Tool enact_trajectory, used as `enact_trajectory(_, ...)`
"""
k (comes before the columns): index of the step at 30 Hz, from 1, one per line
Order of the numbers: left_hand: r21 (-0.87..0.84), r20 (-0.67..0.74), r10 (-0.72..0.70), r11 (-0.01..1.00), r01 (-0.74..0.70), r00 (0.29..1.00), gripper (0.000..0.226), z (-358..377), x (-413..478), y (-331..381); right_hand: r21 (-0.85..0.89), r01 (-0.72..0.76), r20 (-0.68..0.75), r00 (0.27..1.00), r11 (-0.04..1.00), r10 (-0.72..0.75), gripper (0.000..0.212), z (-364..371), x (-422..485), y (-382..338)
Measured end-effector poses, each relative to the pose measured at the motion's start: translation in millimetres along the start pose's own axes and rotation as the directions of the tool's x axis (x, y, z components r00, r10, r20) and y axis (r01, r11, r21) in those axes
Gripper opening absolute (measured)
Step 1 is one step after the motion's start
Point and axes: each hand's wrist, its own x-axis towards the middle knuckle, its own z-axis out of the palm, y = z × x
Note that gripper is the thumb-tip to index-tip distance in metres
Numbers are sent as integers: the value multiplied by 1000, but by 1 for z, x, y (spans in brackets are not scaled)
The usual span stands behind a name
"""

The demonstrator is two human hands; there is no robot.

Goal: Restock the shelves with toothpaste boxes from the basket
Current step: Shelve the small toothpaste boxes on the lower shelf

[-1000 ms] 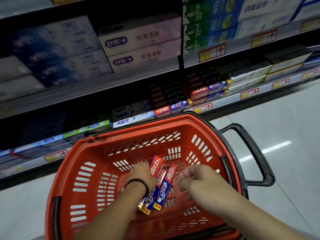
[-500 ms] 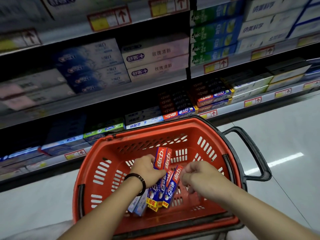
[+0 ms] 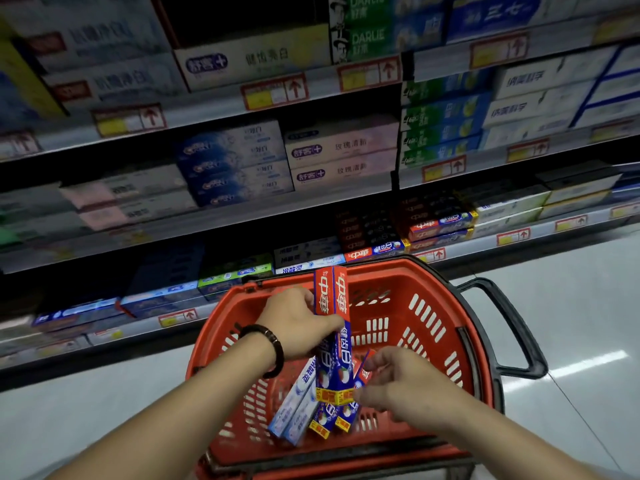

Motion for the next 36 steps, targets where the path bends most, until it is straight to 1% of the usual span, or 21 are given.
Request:
enact_trajectory(3,-90,12,-10,996,11,1000,26,-16,-10,9,8,42,9,999,999,-42,47,5,-7,-10)
enact_trajectory(7,-283,78,-73,955,92,994,27,-25,-14,7,42,99,-6,995,994,-99,48,13,-11,-24)
enact_trajectory(9,-391,105,-103,910,136,989,27,-27,-13,6,38,131,-51,990,991,-129,46,16,-10,-28)
enact_trajectory(11,-473,111,-120,867,159,986,28,-28,-13,9,-8,157,-124,980,987,-157,41,18,-11,-33)
enact_trajectory(13,-503,87,-110,853,139,990,31,-29,-13,11,-35,182,-201,962,983,-186,36,19,-15,-38)
enact_trajectory(15,-521,67,-100,845,120,993,36,-29,-15,10,-53,203,-246,946,978,-210,35,18,-16,-40)
enact_trajectory(18,-556,73,-122,819,142,990,50,-33,-15,6,-49,228,-245,941,972,-233,35,14,-18,-41)
enact_trajectory(20,-581,91,-126,799,155,988,54,-37,-16,7,-51,251,-255,933,967,-256,31,12,-19,-42)
enact_trajectory(21,-583,100,-127,797,162,987,53,-39,-17,9,-36,260,-258,930,965,-261,29,11,-19,-42)
enact_trajectory(23,-572,103,-141,801,175,985,52,-42,-18,11,54,277,-253,933,959,-255,24,10,-18,-41)
enact_trajectory(25,-575,104,-148,798,181,984,63,-46,-18,9,153,285,-251,937,946,-241,20,8,-19,-41)
enact_trajectory(27,-588,110,-145,788,182,983,76,-50,-17,8,203,292,-254,937,935,-238,20,6,-21,-42)
enact_trajectory(28,-592,112,-141,785,180,984,75,-53,-15,7,215,297,-253,937,930,-241,20,4,-22,-42)
enact_trajectory(30,-583,98,-134,795,166,986,57,-57,-12,7,220,309,-255,934,925,-251,19,0,-23,-44)
enact_trajectory(33,-572,37,-127,811,125,991,30,-65,-5,2,238,327,-277,926,915,-258,23,-9,-23,-47)
enact_trajectory(36,-601,-15,-144,792,106,990,16,-72,-2,0,299,355,-294,917,886,-269,34,-18,-26,-51)
